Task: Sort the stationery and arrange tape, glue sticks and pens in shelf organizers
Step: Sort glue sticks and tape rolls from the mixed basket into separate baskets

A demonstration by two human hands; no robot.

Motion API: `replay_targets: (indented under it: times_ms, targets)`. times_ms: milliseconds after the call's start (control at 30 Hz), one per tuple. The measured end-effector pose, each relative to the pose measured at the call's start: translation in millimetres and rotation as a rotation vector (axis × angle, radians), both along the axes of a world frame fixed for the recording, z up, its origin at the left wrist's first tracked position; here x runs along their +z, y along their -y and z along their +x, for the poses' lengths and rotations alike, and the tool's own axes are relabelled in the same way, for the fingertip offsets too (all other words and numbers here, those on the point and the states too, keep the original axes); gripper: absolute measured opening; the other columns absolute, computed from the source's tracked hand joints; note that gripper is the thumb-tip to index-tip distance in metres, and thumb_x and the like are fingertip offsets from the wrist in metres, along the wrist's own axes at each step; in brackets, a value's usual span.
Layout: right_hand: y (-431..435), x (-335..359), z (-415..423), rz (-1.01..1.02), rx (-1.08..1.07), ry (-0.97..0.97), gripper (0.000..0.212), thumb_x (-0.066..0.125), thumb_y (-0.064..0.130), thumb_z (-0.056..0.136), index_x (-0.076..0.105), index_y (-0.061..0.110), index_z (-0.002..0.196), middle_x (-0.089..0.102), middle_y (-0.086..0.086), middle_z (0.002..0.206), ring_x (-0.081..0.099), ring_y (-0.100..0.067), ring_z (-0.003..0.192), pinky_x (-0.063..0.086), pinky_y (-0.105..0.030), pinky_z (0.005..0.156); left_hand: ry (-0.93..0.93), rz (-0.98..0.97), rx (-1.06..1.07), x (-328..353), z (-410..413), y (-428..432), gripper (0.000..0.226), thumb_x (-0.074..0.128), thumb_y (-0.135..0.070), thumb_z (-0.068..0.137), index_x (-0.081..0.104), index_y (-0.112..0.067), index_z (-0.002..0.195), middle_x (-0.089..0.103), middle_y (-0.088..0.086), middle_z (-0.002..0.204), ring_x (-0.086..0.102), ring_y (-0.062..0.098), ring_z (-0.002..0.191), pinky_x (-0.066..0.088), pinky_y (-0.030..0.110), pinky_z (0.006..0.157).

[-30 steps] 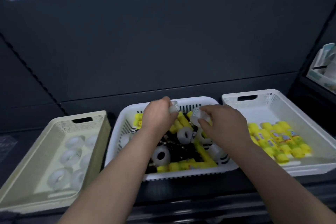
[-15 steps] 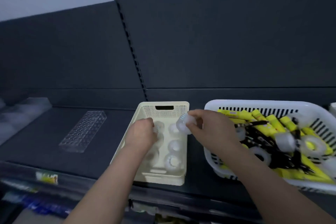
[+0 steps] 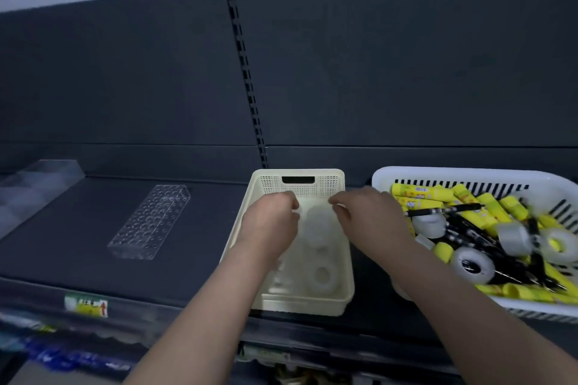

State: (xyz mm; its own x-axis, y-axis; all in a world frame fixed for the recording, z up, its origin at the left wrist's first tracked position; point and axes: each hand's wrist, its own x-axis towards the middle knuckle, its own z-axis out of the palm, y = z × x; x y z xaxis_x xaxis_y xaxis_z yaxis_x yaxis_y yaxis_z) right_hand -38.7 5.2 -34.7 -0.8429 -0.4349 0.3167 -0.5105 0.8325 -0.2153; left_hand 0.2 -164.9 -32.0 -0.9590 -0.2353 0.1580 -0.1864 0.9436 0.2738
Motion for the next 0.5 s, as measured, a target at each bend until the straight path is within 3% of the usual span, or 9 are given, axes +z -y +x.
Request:
replay_targets:
  times_ms: [167,400,500]
  targets:
    - [-63.4,8.2,1.7,0.02,-0.12,-0.019,0.027,0.045,0.03,0.094,0.066,0.034,0.109,0.07,0.007,0.099,0.058,-0.022,0.098,0.043,-0.034,0.077,-0.074,0.102,-0.098,6.5,-19.2,-47.6,0.034,0.056,-0.028,0.091,0.053,-0.026,0.125,0.064,-0.005,0.117,0.057,0.02,0.107,0.045,0.031,0.079]
    - [-160.7,7.3,7.5,0.007,-0.316,0.005,0.023,0.051,0.031,0.091,0.068,0.037,0.105,0.071,0.01,0.093,0.063,-0.018,0.089,0.04,-0.029,0.062,-0.07,0.099,-0.374,14.3,-41.7,-131.1,0.027,0.057,-0.024,0.089,0.062,-0.023,0.114,0.068,-0.003,0.109,0.056,0.02,0.105,0.047,0.035,0.083]
    - [-193.6,3.9,6.0,0.043,-0.391,0.041,0.023,0.053,0.032,0.09,0.068,0.036,0.107,0.071,0.009,0.095,0.064,-0.019,0.09,0.047,-0.029,0.067,-0.004,0.066,-0.413,11.8,-46.7,-158.9,0.019,0.057,-0.026,0.088,0.065,-0.025,0.105,0.067,-0.005,0.104,0.058,0.019,0.101,0.05,0.034,0.078]
